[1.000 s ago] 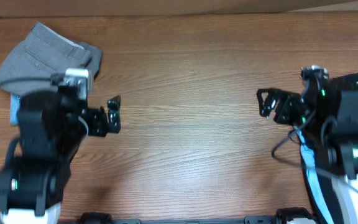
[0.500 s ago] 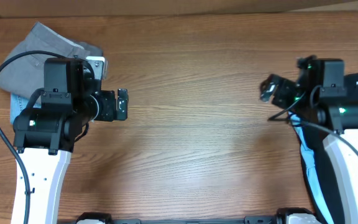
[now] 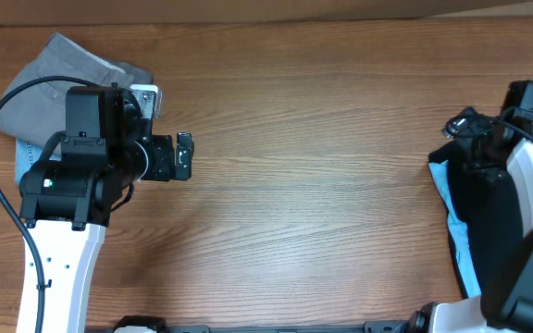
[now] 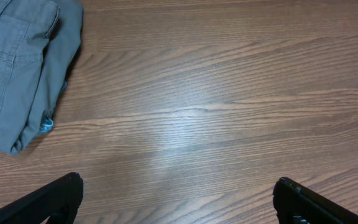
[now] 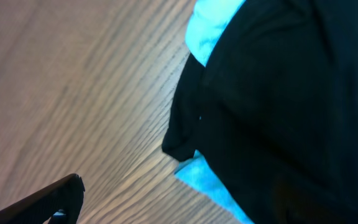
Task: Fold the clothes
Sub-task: 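Raise both arms and reach the right gripper to the black polo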
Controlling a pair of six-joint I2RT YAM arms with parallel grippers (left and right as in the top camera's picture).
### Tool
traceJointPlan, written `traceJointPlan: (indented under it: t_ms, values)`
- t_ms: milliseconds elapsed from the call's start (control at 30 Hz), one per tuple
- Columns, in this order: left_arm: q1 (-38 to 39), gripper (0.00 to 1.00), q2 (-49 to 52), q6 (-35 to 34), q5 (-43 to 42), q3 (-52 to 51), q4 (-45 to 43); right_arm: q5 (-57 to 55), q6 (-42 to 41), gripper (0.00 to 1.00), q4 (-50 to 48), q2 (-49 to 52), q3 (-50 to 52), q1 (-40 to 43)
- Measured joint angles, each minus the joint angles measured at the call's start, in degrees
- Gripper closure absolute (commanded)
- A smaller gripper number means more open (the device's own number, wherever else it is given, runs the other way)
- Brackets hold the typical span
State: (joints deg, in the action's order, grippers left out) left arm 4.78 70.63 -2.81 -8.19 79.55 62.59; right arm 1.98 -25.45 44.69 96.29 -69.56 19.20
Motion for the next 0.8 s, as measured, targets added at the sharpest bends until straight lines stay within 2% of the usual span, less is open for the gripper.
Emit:
traceJointPlan:
  t_ms: [133,233,300,433,500,633,733,800]
  values:
    - [0.0,0.0,0.0,-0.02,0.0,0.0,0.0,-4.04,0.04,0.0,-1.07,4.37,0.0,-0.11]
    - [0.0,0.0,0.0,-0.02,0.0,0.0,0.17,-5.57,0.15,0.09,-1.62,7.65,-0.04,-0.11]
    - [0.0,0.0,0.0,0.0,0.0,0.0,0.46,-6.1,0.48,0.2,-1.38,9.68,-0.04,-0.11]
    - [0.0,0.0,0.0,-0.02,0.0,0.0,0.5,-6.93,0.83,0.51,-1.16,11.37,-0.04,-0.11]
    - [0.0,0.0,0.0,0.0,-0.02,0.0,0.5,-7.04,0.57,0.62,-1.31,11.37,-0.17,-0.11]
    - [0.0,0.0,0.0,-0.02,-0.07,0.0,0.57,-7.34,0.48,0.76,-1.09,11.37,-0.42,-0.07]
    - [0.0,0.0,0.0,0.0,-0.17,0.0,0.59,-7.39,0.59,0.91,0.37,11.37,-1.44,-0.07]
    - [0.0,0.0,0.0,-0.02,-0.2,0.0,0.61,-7.48,0.52,0.96,2.21,11.37,-2.82,-0.07]
